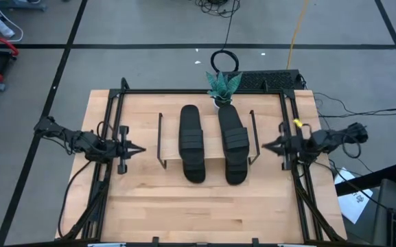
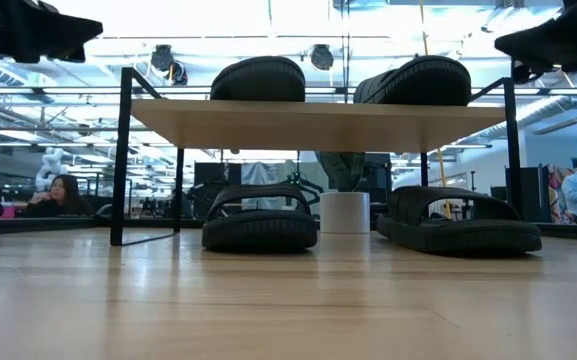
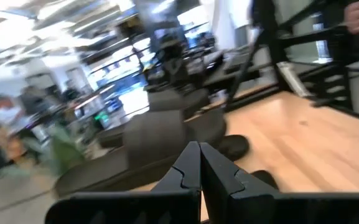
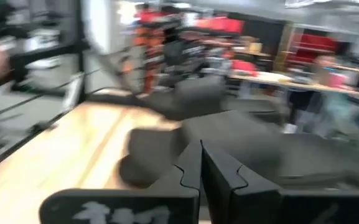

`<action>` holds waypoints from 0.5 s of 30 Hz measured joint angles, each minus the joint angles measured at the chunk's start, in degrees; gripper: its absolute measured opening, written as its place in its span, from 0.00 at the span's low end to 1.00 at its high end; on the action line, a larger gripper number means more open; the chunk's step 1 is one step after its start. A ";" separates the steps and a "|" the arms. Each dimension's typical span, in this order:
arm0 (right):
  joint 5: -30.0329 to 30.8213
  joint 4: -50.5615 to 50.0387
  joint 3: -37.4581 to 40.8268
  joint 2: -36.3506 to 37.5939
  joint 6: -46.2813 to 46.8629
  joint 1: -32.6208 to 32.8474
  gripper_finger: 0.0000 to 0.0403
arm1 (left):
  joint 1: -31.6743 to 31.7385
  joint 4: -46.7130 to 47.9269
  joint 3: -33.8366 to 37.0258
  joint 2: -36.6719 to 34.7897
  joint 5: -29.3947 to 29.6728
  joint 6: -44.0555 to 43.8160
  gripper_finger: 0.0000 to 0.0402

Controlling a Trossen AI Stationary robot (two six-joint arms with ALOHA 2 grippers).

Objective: Pick and place slides into the shelf
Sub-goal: Return to Home Position

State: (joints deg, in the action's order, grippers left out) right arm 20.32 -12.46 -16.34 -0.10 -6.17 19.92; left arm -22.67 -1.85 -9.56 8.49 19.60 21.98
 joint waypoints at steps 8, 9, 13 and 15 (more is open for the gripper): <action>-10.98 4.62 4.52 0.00 -1.51 0.00 0.00 | 2.05 0.98 0.02 0.00 -1.60 -1.58 0.00; -10.34 4.97 4.60 0.00 -0.98 0.00 0.00 | 2.35 1.51 0.02 0.00 -1.60 -1.58 0.00; -6.57 4.67 5.14 0.00 0.37 -0.04 0.00 | 3.76 1.90 0.07 0.00 -1.66 -1.26 0.00; -5.08 5.44 6.10 0.00 0.52 -0.41 0.00 | 4.75 2.00 0.07 0.02 -1.67 -0.92 0.00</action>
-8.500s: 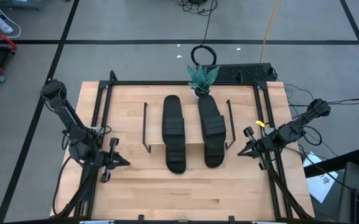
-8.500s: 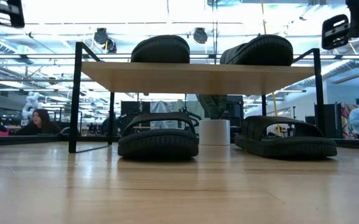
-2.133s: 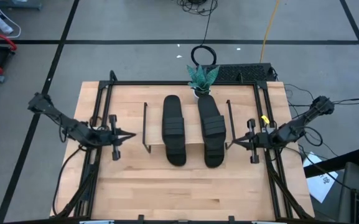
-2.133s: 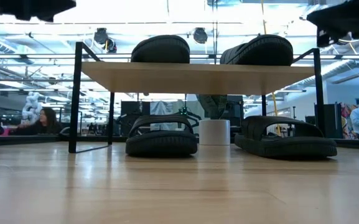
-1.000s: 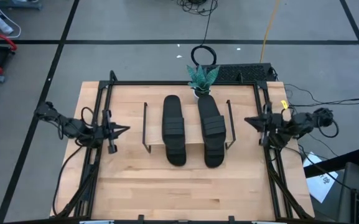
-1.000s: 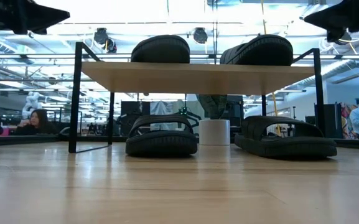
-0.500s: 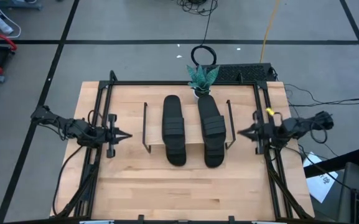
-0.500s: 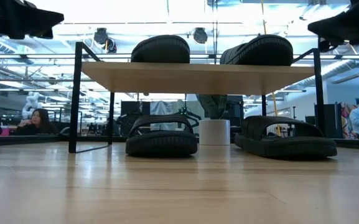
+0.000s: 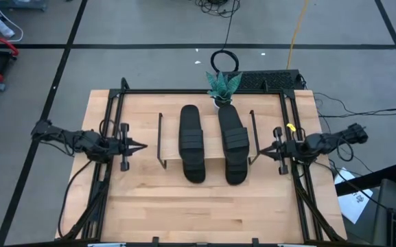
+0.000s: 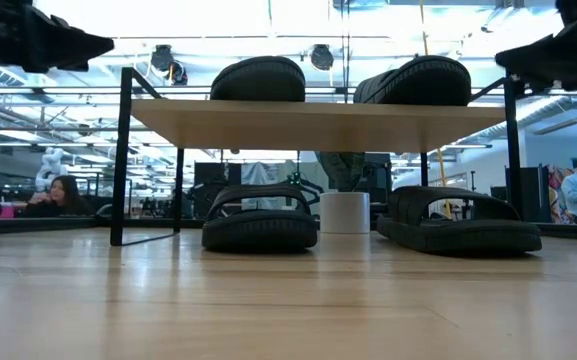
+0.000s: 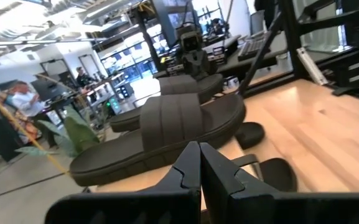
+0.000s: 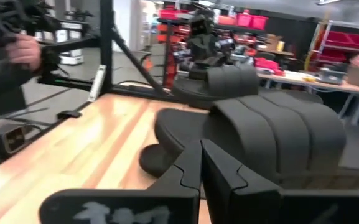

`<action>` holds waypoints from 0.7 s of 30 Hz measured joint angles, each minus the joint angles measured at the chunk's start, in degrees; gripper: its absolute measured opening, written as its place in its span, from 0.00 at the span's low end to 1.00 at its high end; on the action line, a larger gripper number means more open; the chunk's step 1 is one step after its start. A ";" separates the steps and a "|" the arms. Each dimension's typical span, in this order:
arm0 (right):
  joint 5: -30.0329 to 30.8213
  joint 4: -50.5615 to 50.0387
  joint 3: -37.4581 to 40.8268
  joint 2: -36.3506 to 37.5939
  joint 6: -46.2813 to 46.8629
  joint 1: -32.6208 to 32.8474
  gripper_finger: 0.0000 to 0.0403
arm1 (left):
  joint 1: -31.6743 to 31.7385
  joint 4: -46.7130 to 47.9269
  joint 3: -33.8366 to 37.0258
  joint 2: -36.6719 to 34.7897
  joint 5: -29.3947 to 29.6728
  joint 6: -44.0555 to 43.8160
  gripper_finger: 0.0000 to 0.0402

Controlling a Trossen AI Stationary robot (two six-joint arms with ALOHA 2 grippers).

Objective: Pick and place slides into the shelf
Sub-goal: Return to Home Position

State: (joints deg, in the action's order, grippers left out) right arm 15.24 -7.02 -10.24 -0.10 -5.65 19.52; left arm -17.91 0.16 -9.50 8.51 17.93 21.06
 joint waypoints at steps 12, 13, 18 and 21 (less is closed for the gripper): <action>-2.88 4.68 2.06 0.02 -1.01 -6.61 0.00 | 8.74 0.25 0.04 -0.02 -5.72 0.43 0.00; -4.08 4.69 2.06 0.02 -0.86 -7.11 0.00 | 9.49 0.23 0.04 -0.02 -6.06 0.17 0.00; -5.29 5.11 2.04 0.02 -0.01 -8.63 0.00 | 12.56 2.39 0.09 -0.02 -8.59 -0.83 0.00; -8.02 5.72 2.01 0.02 1.25 -8.66 0.00 | 13.78 2.96 0.09 -0.04 -12.68 -2.04 0.00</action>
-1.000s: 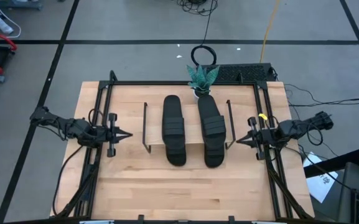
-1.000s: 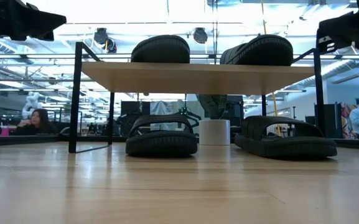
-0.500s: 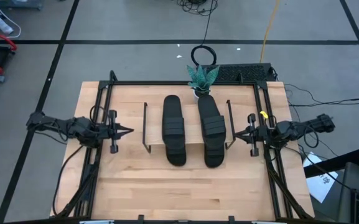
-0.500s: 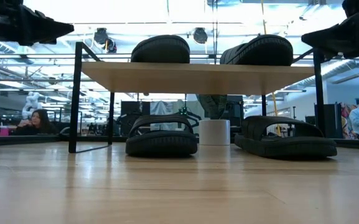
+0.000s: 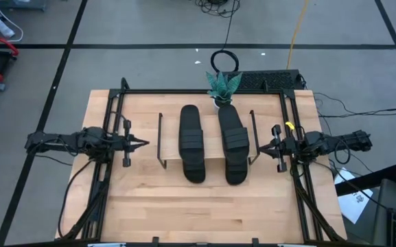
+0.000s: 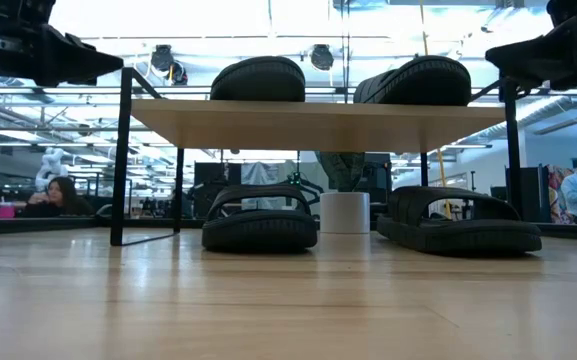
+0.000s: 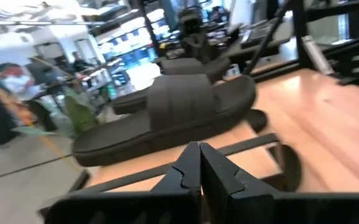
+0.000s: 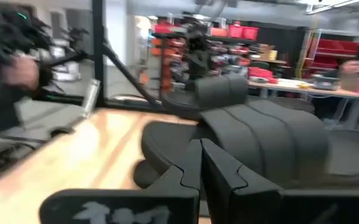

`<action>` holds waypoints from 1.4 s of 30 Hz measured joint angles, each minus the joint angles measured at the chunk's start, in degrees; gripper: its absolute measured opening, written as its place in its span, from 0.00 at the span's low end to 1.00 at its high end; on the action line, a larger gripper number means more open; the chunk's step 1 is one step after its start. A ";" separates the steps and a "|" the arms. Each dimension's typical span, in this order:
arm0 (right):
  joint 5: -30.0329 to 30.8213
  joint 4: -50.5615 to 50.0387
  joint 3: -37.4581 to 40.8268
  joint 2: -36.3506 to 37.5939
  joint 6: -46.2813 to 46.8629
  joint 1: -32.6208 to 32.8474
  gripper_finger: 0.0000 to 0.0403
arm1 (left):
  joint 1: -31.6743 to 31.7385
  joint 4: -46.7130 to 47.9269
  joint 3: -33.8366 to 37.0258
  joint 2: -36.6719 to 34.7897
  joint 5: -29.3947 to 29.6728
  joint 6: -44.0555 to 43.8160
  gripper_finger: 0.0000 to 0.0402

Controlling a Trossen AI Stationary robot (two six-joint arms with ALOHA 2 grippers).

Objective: Pick and place slides into the shelf
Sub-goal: Return to Home Position

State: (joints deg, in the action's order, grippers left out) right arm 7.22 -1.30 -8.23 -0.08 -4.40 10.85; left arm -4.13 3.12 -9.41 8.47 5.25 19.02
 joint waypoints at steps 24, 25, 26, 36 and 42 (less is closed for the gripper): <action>-8.94 -0.92 -0.05 0.00 3.41 0.11 0.00 | 0.36 -7.32 8.85 0.00 -5.76 -4.50 0.00; -8.92 -1.03 -0.07 0.00 3.35 0.11 0.00 | 0.36 -7.05 8.85 0.00 -6.33 -4.91 0.00; -8.91 -1.18 -0.07 0.00 3.34 0.11 0.00 | 0.34 -6.77 8.85 0.00 -6.54 -5.62 0.00; -8.85 -1.95 -0.06 0.00 3.51 0.11 0.00 | 0.36 -6.26 8.84 0.04 1.70 -7.41 0.01; -8.83 -1.94 -0.07 0.00 3.56 0.11 0.00 | 0.36 -6.28 8.83 0.04 1.71 -10.64 0.04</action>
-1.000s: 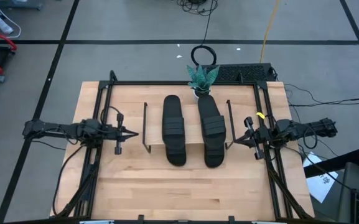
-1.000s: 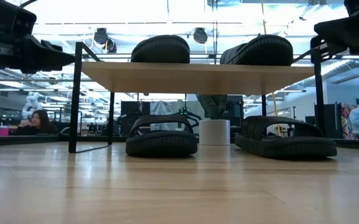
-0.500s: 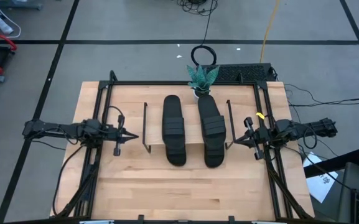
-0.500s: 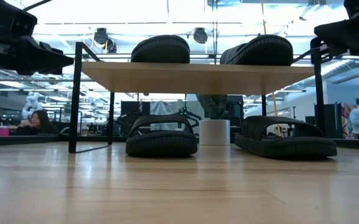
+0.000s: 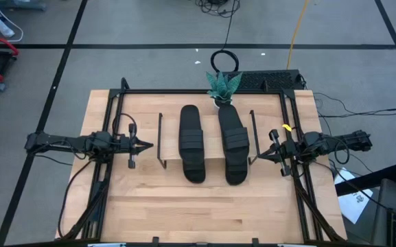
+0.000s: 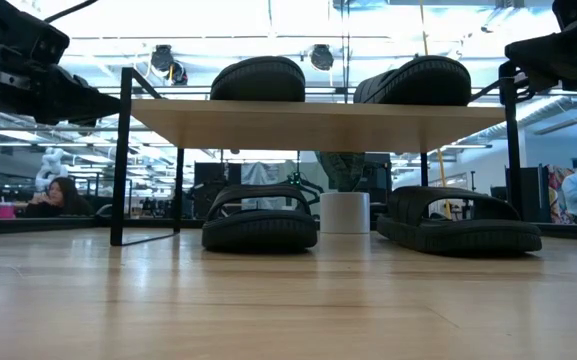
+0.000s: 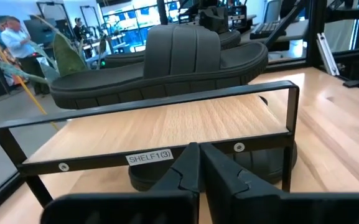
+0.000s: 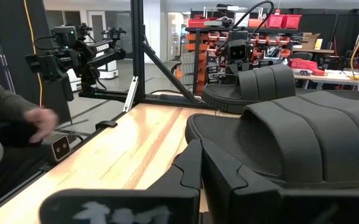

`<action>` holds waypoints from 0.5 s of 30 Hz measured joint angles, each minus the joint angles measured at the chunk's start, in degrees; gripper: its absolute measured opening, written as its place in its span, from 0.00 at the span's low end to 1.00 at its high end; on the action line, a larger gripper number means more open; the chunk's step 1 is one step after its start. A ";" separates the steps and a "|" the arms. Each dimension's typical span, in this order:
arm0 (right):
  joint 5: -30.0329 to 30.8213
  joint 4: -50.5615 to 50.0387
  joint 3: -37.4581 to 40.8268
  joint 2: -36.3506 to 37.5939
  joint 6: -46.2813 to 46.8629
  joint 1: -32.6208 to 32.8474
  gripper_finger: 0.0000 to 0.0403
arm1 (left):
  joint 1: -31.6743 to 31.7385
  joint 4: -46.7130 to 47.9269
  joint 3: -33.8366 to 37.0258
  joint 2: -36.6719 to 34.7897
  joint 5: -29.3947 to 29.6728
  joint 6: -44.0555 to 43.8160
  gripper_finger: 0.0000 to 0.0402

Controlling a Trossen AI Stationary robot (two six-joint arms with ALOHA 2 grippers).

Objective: Pick and place slides into the shelf
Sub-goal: Return to Home Position

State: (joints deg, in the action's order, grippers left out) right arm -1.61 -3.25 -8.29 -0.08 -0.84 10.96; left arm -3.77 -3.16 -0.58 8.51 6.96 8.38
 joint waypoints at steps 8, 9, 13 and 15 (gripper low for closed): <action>0.02 0.10 0.02 0.00 -0.01 0.00 0.00 | 0.00 -0.01 0.00 0.00 0.02 0.35 0.04; 0.02 0.25 0.01 0.00 0.00 0.00 0.00 | 0.00 0.00 0.00 0.00 0.02 0.35 0.03; 0.02 1.48 0.01 0.00 0.10 0.00 0.00 | 0.00 -0.01 0.00 0.00 0.06 0.33 0.01; 0.02 2.05 0.02 0.00 0.46 0.00 0.00 | 0.00 -0.02 0.00 0.00 0.07 0.33 0.00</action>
State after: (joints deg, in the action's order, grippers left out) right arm -1.58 -1.19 -8.28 -0.08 -0.38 10.96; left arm -3.77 -3.18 -0.58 8.51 7.03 8.71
